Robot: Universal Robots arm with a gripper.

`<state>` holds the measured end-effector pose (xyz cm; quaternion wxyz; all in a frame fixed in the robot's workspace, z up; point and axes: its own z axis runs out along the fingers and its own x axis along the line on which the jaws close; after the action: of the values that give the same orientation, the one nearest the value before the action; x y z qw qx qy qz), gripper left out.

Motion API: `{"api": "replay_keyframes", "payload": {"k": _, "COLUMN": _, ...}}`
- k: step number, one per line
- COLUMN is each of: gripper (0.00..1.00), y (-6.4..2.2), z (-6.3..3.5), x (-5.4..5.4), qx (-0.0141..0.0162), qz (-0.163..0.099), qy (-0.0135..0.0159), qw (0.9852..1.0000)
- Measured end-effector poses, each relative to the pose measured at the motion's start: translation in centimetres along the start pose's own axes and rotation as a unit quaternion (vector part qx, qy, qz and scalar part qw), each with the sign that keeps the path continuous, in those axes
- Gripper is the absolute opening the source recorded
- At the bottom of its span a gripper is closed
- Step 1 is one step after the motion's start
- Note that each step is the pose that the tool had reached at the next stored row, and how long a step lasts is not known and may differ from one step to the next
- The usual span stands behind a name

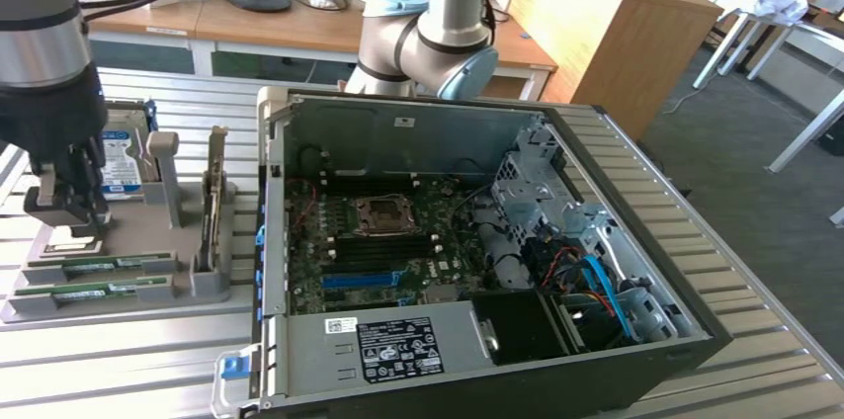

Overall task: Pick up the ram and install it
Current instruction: 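Pick up the ram and move it above insertion slot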

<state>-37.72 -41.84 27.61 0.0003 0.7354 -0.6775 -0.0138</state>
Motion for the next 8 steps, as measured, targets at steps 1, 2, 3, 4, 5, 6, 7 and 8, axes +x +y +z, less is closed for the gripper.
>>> {"api": "replay_keyframes", "payload": {"k": 1, "gripper": 0.36, "y": 0.00, "z": 0.12, "x": 0.00, "qx": 0.0000, "qz": 0.000, "qy": 0.0000, "qw": 1.0000}}
{"api": "replay_keyframes", "payload": {"k": 2, "gripper": 0.36, "y": -0.01, "z": 0.25, "x": 0.01, "qx": 0.0000, "qz": 0.000, "qy": 0.0000, "qw": 1.0000}}
{"api": "replay_keyframes", "payload": {"k": 3, "gripper": 0.36, "y": -0.01, "z": 0.37, "x": 0.01, "qx": 0.0000, "qz": 0.000, "qy": 0.0000, "qw": 1.0000}}
{"api": "replay_keyframes", "payload": {"k": 4, "gripper": 0.36, "y": -0.01, "z": 0.49, "x": 0.01, "qx": 0.0000, "qz": 0.000, "qy": 0.0000, "qw": 1.0000}}
{"api": "replay_keyframes", "payload": {"k": 5, "gripper": 0.36, "y": -0.01, "z": 0.59, "x": 0.01, "qx": 0.0000, "qz": 0.000, "qy": 0.0000, "qw": 1.0000}}
{"api": "replay_keyframes", "payload": {"k": 6, "gripper": 0.36, "y": -0.01, "z": 0.71, "x": 0.02, "qx": -0.0001, "qz": 0.000, "qy": 0.0000, "qw": 1.0000}}
{"api": "replay_keyframes", "payload": {"k": 7, "gripper": 0.36, "y": -0.01, "z": 0.82, "x": 0.02, "qx": 0.0000, "qz": 0.000, "qy": 0.0000, "qw": 1.0000}}
{"api": "replay_keyframes", "payload": {"k": 8, "gripper": 0.36, "y": -0.02, "z": 0.94, "x": 0.02, "qx": 0.0000, "qz": 0.000, "qy": 0.0000, "qw": 1.0000}}
